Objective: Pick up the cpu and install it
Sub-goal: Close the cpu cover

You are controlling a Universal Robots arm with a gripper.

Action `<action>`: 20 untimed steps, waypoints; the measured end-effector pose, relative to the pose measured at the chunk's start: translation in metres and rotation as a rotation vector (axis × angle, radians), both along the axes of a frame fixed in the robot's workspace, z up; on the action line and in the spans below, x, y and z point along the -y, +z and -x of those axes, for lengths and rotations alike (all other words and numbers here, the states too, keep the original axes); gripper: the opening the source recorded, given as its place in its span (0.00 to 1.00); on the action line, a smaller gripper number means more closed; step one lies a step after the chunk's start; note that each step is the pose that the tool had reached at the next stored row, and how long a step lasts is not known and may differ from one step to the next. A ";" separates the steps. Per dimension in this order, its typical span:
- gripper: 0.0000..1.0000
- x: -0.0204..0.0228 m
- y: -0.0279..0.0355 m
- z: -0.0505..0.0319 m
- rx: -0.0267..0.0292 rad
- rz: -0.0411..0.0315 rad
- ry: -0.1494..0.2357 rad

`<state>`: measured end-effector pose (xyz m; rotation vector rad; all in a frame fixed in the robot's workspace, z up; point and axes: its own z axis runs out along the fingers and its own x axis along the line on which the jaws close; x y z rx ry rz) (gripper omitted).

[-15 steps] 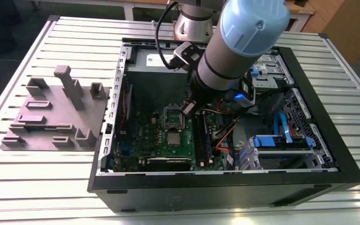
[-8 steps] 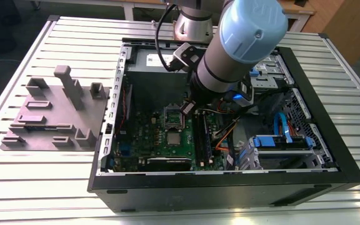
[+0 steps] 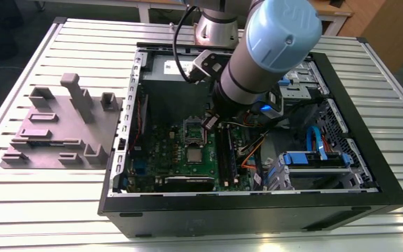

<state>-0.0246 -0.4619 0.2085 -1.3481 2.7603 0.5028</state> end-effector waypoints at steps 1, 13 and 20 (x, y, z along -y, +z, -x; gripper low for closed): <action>0.10 0.0000 -0.0002 0.0000 0.0005 -0.0126 0.000; 0.10 0.0000 -0.0081 0.0020 0.0072 -0.0630 0.000; 0.10 0.0000 -0.0111 0.0049 0.0087 -0.0800 0.000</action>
